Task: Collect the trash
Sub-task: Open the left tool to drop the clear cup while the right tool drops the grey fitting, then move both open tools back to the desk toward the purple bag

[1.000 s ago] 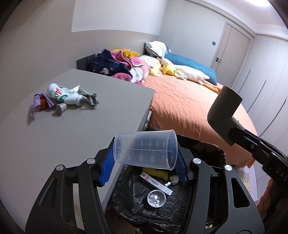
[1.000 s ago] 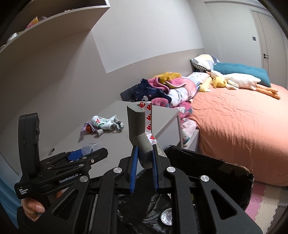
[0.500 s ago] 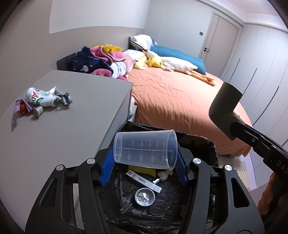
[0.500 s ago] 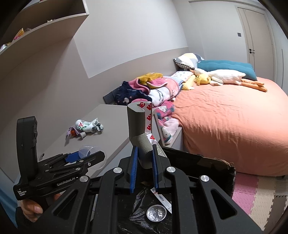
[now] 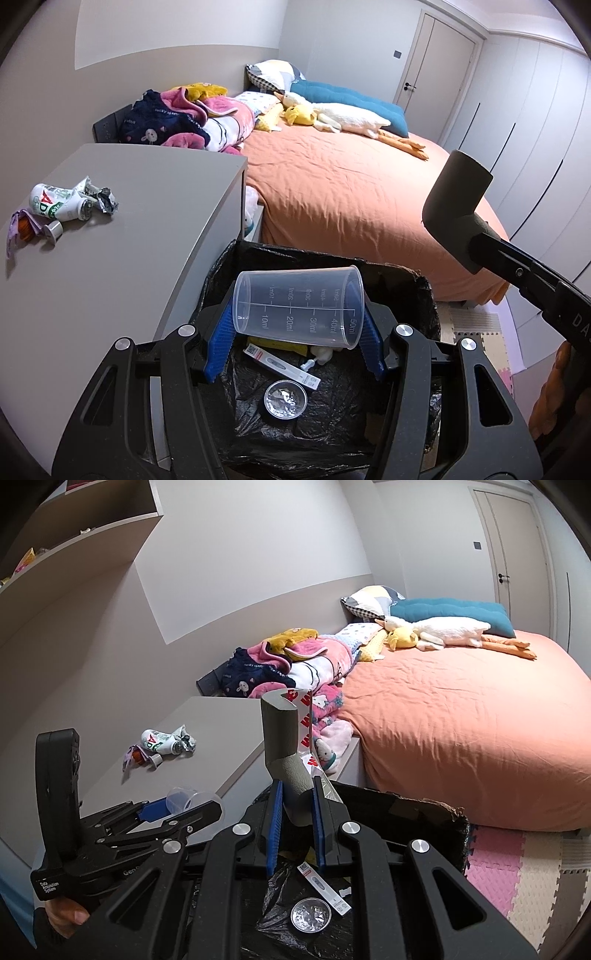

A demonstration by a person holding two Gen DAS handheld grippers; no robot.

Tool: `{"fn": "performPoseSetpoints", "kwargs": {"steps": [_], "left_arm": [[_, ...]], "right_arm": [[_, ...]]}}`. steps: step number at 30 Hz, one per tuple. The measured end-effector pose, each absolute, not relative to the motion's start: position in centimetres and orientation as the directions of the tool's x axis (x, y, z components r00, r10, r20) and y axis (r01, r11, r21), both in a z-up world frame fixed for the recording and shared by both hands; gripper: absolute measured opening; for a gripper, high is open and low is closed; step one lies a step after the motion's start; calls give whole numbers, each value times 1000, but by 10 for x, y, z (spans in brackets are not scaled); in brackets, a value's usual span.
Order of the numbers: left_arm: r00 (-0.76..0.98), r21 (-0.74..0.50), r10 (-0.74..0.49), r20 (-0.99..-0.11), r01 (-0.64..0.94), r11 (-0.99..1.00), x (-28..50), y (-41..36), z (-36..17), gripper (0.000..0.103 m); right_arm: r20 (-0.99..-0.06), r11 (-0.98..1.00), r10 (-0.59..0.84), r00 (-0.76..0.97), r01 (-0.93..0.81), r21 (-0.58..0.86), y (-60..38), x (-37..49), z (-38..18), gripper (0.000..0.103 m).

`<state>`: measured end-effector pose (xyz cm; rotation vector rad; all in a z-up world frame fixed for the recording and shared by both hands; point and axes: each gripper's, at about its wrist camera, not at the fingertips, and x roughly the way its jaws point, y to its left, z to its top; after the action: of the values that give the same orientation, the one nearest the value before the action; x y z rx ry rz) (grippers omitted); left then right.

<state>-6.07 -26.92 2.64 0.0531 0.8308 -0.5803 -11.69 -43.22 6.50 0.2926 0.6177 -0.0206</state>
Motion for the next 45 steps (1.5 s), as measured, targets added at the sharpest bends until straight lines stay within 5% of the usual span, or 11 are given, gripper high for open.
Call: {"fn": "performPoseSetpoints", "kwargs": {"steps": [7, 8, 9, 10, 11, 12, 17, 45], "left_arm": [[526, -168, -466, -712, 516, 840, -57, -272, 27, 57], [521, -166, -465, -715, 520, 838, -57, -272, 27, 68], [525, -159, -457, -718, 515, 842, -57, -272, 28, 93], [541, -150, -445, -714, 502, 852, -57, -271, 29, 96], [562, -141, -438, -702, 492, 859, -58, -269, 31, 97], [570, -133, -431, -700, 489, 862, -58, -268, 32, 97], [564, -144, -427, -707, 476, 868, -52, -262, 32, 97], [616, -135, -348, -707, 365, 921, -24, -192, 28, 97]], "right_arm": [[-573, 956, 58, 817, 119, 267, -435, -118, 66, 17], [-573, 958, 56, 817, 118, 262, -435, -119, 67, 18], [-571, 958, 47, 820, 125, 259, -436, -120, 68, 22], [-564, 955, 32, 825, 141, 260, -438, -122, 70, 40], [-554, 953, 22, 832, 150, 263, -439, -124, 71, 56], [-544, 951, 7, 839, 162, 263, -440, -126, 72, 61], [-522, 947, -22, 853, 185, 262, -447, -132, 79, 72], [-563, 968, 106, 819, 43, 246, -375, -75, 68, 75]]}}
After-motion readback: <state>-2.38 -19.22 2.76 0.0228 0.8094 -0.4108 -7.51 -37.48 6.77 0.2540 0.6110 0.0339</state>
